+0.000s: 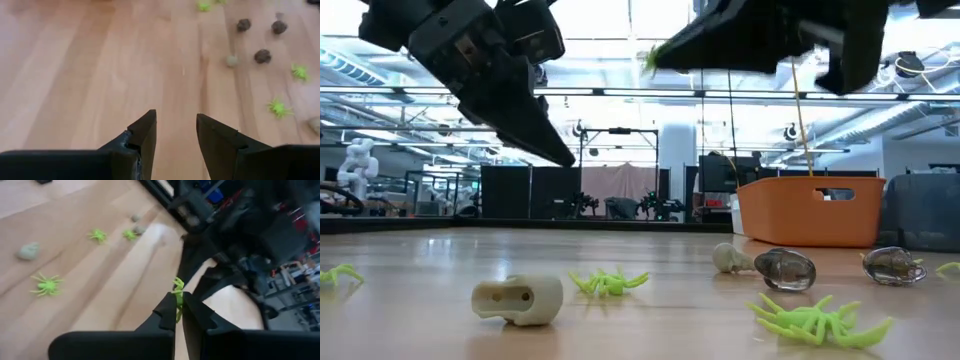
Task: Sort Halloween decoration
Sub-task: Put the green spider toy into the white bin
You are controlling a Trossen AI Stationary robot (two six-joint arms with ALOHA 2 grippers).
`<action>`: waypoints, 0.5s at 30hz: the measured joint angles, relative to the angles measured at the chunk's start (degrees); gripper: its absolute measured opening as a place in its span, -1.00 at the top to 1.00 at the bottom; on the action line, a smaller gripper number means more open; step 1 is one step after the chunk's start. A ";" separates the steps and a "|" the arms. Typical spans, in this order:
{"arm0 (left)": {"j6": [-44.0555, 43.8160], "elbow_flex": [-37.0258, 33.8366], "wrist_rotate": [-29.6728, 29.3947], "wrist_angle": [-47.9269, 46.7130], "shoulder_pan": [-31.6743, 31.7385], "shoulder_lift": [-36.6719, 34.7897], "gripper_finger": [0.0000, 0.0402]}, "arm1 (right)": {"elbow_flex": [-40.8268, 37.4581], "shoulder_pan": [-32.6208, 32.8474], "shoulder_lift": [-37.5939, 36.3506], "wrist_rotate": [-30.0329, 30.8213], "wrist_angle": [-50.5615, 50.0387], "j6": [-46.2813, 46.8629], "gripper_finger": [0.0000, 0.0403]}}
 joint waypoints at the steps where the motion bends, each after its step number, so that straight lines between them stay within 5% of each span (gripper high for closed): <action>1: 0.09 -0.02 -0.59 -1.02 -0.15 -0.71 0.28 | 0.02 -0.09 -1.34 0.00 -1.09 -0.86 1.00; 15: 3.18 -0.02 -10.45 -1.19 -8.46 -7.65 0.28 | 0.00 -0.44 -16.27 0.04 -14.02 -9.14 1.00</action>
